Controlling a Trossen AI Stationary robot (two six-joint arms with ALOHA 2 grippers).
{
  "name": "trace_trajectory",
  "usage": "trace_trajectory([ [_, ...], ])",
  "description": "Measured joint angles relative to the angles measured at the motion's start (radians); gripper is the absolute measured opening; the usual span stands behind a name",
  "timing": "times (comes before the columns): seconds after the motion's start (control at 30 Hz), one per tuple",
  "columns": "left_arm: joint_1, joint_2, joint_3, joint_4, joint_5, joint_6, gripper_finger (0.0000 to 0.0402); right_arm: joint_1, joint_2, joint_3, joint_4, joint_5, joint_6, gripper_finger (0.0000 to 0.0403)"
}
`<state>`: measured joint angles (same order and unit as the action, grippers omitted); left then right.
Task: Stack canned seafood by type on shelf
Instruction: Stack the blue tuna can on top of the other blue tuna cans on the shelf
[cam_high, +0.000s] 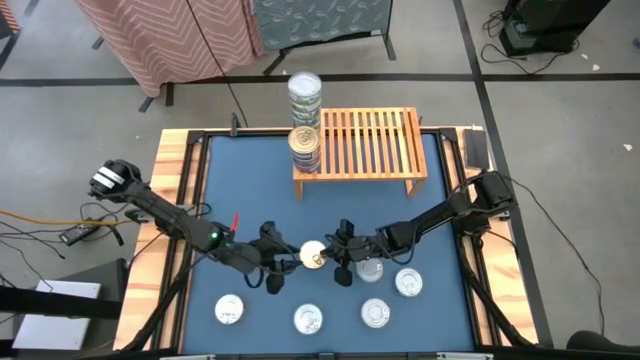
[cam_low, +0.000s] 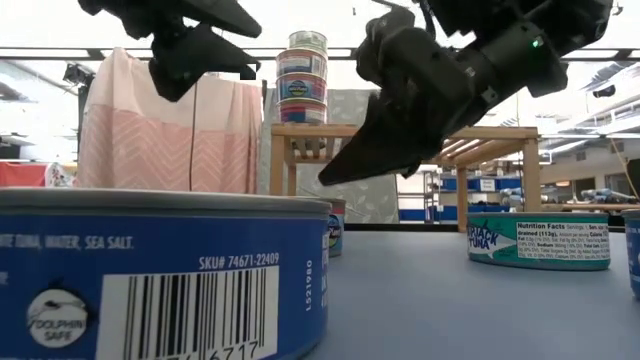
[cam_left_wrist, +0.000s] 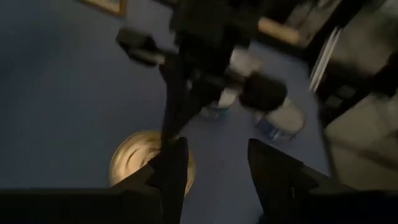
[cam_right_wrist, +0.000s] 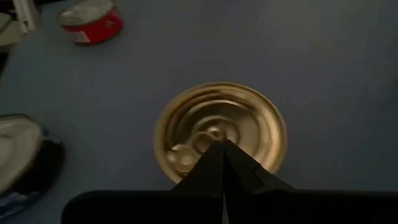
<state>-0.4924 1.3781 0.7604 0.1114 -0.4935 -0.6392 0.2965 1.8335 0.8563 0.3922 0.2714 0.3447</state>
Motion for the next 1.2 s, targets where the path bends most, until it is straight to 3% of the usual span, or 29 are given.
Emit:
trace_trajectory([
  [0.2, -0.016, -0.062, -0.210, 0.281, -0.086, -0.081, 0.0173, 0.011, 0.006, 0.003, -0.017, 0.001, 0.000, 0.0003],
  [0.37, -0.018, -0.076, -0.471, 0.586, -0.103, -0.365, 0.0173, 0.010, 0.014, 0.003, -0.031, 0.002, 0.003, 0.0001],
  [0.5, -0.018, -0.072, -0.575, 0.672, -0.107, -0.593, 0.0173, 0.010, 0.012, -0.011, -0.046, 0.005, 0.031, 0.0002],
  [0.77, -0.012, -0.034, -0.514, 0.674, -0.095, -0.736, 0.0173, 0.013, 0.008, -0.046, -0.034, 0.029, 0.072, 0.0002],
  [0.93, 0.002, 0.067, -0.423, 0.672, -0.044, -0.749, 0.0173, 0.013, 0.010, -0.048, -0.029, 0.045, 0.059, 0.0001],
  [1.2, 0.002, 0.249, -0.386, 0.739, 0.018, -0.944, 0.0179, 0.013, 0.011, -0.049, -0.030, 0.048, 0.045, 0.0002],
])
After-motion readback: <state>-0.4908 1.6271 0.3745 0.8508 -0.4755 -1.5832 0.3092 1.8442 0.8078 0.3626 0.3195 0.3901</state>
